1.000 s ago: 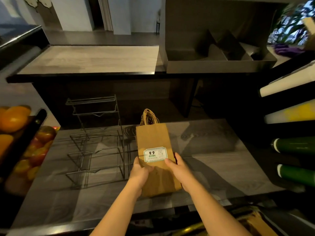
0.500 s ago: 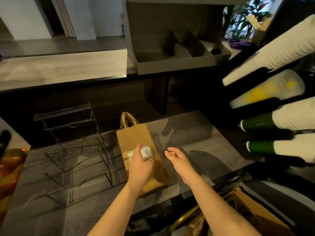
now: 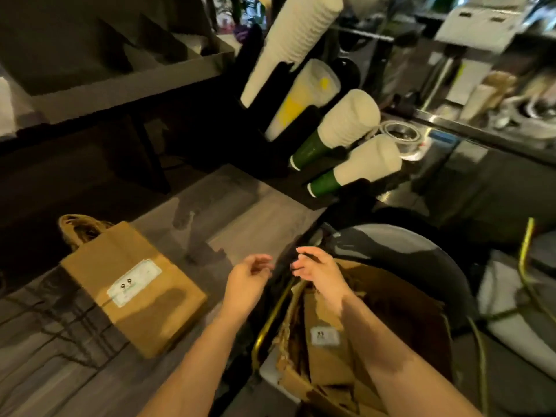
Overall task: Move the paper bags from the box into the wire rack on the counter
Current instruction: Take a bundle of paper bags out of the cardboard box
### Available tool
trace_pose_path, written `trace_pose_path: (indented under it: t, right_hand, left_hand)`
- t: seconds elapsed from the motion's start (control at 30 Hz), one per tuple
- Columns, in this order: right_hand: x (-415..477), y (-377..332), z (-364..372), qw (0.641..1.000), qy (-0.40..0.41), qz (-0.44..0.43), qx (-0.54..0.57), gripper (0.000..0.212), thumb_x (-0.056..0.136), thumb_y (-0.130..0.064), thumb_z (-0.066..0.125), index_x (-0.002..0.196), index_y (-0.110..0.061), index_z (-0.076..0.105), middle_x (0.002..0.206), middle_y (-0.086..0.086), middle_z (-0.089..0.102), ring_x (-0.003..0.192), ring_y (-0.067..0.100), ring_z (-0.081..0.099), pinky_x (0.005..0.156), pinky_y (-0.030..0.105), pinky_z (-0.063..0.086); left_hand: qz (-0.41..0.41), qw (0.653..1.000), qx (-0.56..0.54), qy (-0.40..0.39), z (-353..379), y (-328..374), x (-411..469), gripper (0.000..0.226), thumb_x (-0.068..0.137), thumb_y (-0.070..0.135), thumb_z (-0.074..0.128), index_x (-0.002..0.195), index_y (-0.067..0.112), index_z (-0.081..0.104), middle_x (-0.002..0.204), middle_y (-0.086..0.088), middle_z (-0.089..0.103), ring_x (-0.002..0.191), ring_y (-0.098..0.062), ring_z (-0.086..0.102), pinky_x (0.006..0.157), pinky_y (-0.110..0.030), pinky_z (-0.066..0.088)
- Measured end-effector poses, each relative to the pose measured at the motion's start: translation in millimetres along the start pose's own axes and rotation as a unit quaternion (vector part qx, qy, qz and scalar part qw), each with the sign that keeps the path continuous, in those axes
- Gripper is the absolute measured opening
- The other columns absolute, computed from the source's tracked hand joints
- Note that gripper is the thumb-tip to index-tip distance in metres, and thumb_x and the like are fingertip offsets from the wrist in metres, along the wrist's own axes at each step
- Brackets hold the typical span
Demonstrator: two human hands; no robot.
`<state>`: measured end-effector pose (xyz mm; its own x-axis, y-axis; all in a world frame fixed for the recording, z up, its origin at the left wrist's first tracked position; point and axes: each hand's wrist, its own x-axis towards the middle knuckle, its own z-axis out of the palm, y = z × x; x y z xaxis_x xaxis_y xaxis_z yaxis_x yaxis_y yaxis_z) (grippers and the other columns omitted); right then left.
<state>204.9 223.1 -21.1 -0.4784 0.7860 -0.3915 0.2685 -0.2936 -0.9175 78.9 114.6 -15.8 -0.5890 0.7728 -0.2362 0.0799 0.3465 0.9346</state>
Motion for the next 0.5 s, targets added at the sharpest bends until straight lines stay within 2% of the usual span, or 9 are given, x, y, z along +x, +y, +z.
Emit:
trace_pose_path:
  t: [0.1, 0.2, 0.3, 0.43, 0.5]
  right_hand:
    - [-13, 14, -40, 0.999, 0.034, 0.018, 0.037, 0.025, 0.098, -0.001, 0.049, 0.122, 0.004, 0.055, 0.090, 0.015, 0.062, 0.069, 0.016, 0.063, 0.071, 0.026, 0.053]
    - [-27, 34, -73, 0.996, 0.073, 0.020, 0.042, 0.024, 0.093, -0.001, 0.057, 0.117, -0.002, 0.060, 0.101, 0.016, 0.065, 0.082, 0.020, 0.065, 0.067, 0.021, 0.054]
    - [-33, 56, -98, 0.994, 0.098, 0.042, 0.026, 0.023, 0.097, -0.015, 0.054, 0.119, -0.013, 0.062, 0.104, 0.011, 0.069, 0.094, 0.023, 0.068, 0.074, 0.025, 0.053]
    - [-35, 82, -127, 0.990, 0.117, 0.074, 0.027, 0.021, 0.098, -0.019, 0.052, 0.117, -0.020, 0.063, 0.102, 0.010, 0.069, 0.095, 0.022, 0.068, 0.084, 0.033, 0.055]
    - [-33, 92, -136, 0.989, 0.118, 0.088, 0.029, 0.021, 0.099, -0.017, 0.051, 0.117, -0.021, 0.062, 0.101, 0.009, 0.070, 0.094, 0.022, 0.068, 0.086, 0.034, 0.055]
  left_hand:
    - [-0.016, 0.998, -0.009, -0.062, 37, 1, -9, 0.028, 0.091, -0.002, 0.052, 0.094, 0.024, 0.062, 0.094, -0.002, 0.069, 0.090, -0.018, 0.065, 0.084, -0.030, 0.049]
    - [-0.039, 0.993, 0.006, -0.107, 62, 1, -11, 0.021, 0.092, 0.004, 0.055, 0.097, 0.022, 0.065, 0.095, -0.003, 0.070, 0.091, -0.016, 0.067, 0.086, -0.031, 0.053]
    - [-0.056, 0.990, 0.007, -0.128, 82, 1, -14, 0.021, 0.093, 0.007, 0.055, 0.104, 0.022, 0.066, 0.095, 0.003, 0.070, 0.088, -0.007, 0.067, 0.081, -0.025, 0.054]
    - [-0.089, 0.987, 0.001, -0.131, 109, -7, -17, 0.022, 0.093, 0.007, 0.054, 0.107, 0.020, 0.064, 0.099, 0.002, 0.068, 0.095, -0.011, 0.065, 0.086, -0.028, 0.053]
    - [-0.109, 0.986, 0.002, -0.127, 122, -16, -16, 0.022, 0.093, 0.005, 0.054, 0.108, 0.018, 0.064, 0.099, 0.001, 0.067, 0.095, -0.012, 0.064, 0.082, -0.025, 0.052]
